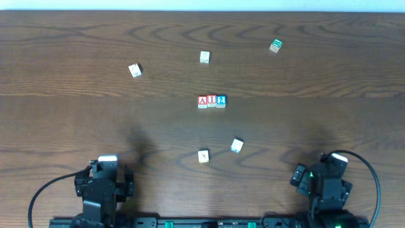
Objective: Spell out Ai2
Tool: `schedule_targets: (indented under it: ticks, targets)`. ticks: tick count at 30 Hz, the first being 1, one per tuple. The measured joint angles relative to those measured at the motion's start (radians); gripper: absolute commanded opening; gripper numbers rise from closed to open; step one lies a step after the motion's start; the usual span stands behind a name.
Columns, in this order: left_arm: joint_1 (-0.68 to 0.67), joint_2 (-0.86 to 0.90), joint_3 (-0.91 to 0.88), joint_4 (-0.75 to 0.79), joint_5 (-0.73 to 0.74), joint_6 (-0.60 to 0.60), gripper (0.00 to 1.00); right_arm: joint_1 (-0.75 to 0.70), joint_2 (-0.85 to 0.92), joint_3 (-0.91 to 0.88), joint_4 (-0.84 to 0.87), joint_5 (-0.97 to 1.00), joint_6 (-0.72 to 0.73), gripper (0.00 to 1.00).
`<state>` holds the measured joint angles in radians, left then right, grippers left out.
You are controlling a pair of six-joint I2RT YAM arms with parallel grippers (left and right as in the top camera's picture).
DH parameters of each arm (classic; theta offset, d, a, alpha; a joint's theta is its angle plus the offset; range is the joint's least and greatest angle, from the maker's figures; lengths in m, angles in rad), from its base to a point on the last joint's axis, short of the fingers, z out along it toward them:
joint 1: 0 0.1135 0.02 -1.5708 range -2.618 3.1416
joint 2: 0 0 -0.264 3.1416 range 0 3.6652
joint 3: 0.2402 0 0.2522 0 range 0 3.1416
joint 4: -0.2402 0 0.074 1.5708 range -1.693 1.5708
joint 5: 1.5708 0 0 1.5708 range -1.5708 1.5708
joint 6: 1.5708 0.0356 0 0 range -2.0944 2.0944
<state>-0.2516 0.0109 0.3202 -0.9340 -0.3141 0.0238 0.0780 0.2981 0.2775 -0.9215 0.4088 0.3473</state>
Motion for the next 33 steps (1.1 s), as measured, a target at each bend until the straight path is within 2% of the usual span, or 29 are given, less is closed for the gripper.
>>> schedule_targets:
  ticks: [9,17,20,25,27,33]
  targets:
    - [0.0,0.0,-0.004,0.013,0.0,0.0,0.95,0.0,0.0,-0.006,0.008,-0.001,0.0,0.99]
    - [0.0,0.0,-0.04,0.272,0.0,0.0,0.95,0.0,0.001,-0.008,0.031,-0.001,0.0,0.99]
    - [0.0,0.0,-0.04,0.319,0.0,0.0,0.95,0.0,0.001,-0.016,0.146,-0.001,0.0,0.99]
    - [0.0,0.0,-0.042,0.33,0.0,0.0,0.95,0.0,-0.024,-0.055,0.557,-0.007,0.0,0.99]
    - [-0.001,0.0,-0.051,0.34,0.0,0.0,0.95,0.0,-0.051,-0.064,0.66,-0.008,0.0,0.99]
    - [-0.001,0.0,-0.08,0.306,0.0,0.0,0.95,-0.01,-0.094,-0.078,0.672,-0.008,0.0,0.99]
